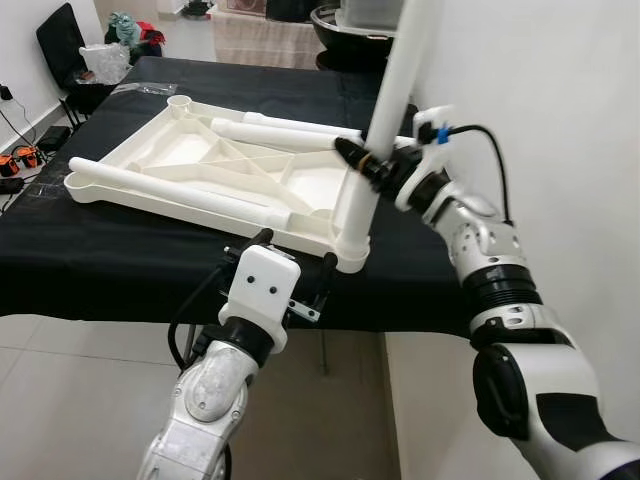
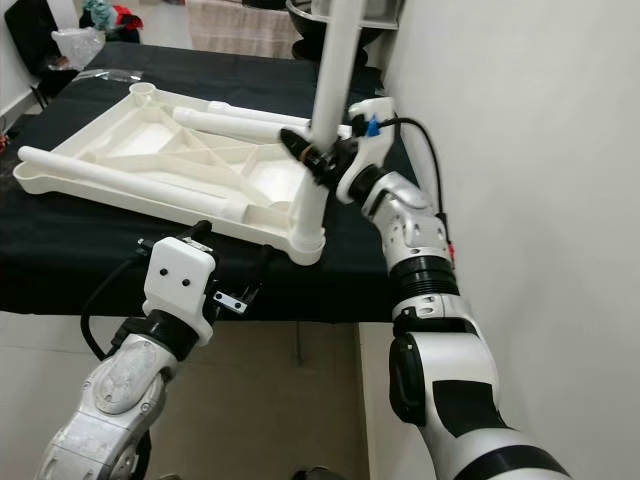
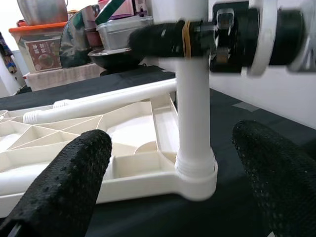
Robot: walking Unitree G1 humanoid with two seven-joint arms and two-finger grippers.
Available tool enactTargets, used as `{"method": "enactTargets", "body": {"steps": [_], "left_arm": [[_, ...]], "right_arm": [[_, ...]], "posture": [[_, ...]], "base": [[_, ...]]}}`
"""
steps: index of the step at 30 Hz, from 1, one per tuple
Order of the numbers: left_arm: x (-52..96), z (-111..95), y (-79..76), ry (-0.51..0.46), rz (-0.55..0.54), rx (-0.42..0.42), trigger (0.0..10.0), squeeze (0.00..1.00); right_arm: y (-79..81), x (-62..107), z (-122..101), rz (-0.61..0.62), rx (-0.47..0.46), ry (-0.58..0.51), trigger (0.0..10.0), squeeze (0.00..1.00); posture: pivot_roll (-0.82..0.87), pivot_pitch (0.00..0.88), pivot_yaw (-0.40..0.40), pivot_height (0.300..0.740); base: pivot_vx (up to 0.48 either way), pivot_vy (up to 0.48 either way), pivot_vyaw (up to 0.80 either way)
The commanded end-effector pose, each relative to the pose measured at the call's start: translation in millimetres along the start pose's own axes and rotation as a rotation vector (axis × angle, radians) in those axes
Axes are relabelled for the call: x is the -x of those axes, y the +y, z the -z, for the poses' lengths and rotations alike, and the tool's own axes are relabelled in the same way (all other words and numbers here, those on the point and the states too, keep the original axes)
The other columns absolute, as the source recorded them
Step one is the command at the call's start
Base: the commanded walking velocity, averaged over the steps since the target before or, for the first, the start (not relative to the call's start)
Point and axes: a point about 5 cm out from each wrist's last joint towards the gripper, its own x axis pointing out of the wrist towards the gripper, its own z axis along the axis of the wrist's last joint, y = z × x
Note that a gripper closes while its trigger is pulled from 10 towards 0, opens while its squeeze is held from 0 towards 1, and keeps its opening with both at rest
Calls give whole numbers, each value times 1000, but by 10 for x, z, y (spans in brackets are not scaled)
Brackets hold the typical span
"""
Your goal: Building children table
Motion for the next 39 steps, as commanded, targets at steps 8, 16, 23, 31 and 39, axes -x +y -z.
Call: {"method": "enactTargets", "body": {"steps": [8,16,23,31,39], "left_arm": [[11,25,-19,13,1,-4,10000,0],[23,26,-20,14,-4,-4,10000,0],[7,37,-18,15,-2,-3,10000,0],[-4,42,-42,14,8,2,10000,0],[10,60,-36,23,9,0,10000,0]], "right_arm": [[220,-276,207,-205,-22,112,10000,0],[75,-333,191,115,34,86,0,0],[-248,-117,189,633,58,91,0,0],[-364,228,172,1334,9,10,0,0],[-229,63,161,1339,-50,-44,2196,0]], "posture": [[113,37,-117,740],[114,40,-123,740],[97,42,-116,740],[90,44,-110,740],[99,45,-116,740]], "base": [[0,0,0],[0,0,0],[0,0,0],[0,0,0],[0,0,0]]}}
